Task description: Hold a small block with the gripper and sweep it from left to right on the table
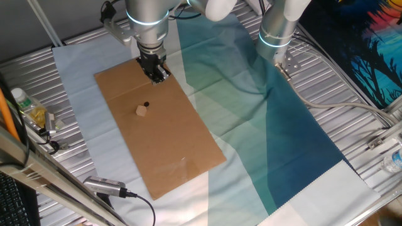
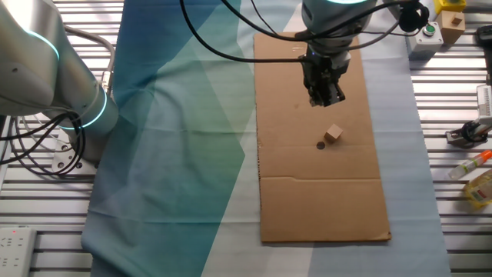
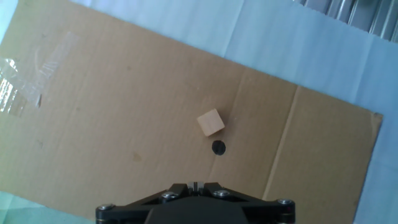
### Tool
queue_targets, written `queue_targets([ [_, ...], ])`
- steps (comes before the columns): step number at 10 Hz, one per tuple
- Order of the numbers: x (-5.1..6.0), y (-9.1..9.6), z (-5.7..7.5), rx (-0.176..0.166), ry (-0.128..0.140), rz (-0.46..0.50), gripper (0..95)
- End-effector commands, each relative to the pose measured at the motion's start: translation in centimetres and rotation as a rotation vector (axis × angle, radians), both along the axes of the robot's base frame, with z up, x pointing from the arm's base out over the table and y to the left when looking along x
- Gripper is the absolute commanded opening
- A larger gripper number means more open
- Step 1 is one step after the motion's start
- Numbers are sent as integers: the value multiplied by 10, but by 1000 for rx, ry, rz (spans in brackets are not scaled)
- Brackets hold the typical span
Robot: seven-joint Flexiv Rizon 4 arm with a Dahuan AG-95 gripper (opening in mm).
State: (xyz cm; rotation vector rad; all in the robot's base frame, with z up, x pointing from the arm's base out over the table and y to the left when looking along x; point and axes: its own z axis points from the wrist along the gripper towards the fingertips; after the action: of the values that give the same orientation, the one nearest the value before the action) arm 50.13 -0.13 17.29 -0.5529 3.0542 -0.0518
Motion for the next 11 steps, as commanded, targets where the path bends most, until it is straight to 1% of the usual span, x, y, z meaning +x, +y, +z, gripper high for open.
queue_targets([
  [1,1,0,0,3,29,-3,0],
  [4,1,0,0,3,68,-4,0],
  [6,1,0,0,-1,59,9,0],
  [8,1,0,0,6,49,24,0],
  [11,1,0,0,17,54,30,0],
])
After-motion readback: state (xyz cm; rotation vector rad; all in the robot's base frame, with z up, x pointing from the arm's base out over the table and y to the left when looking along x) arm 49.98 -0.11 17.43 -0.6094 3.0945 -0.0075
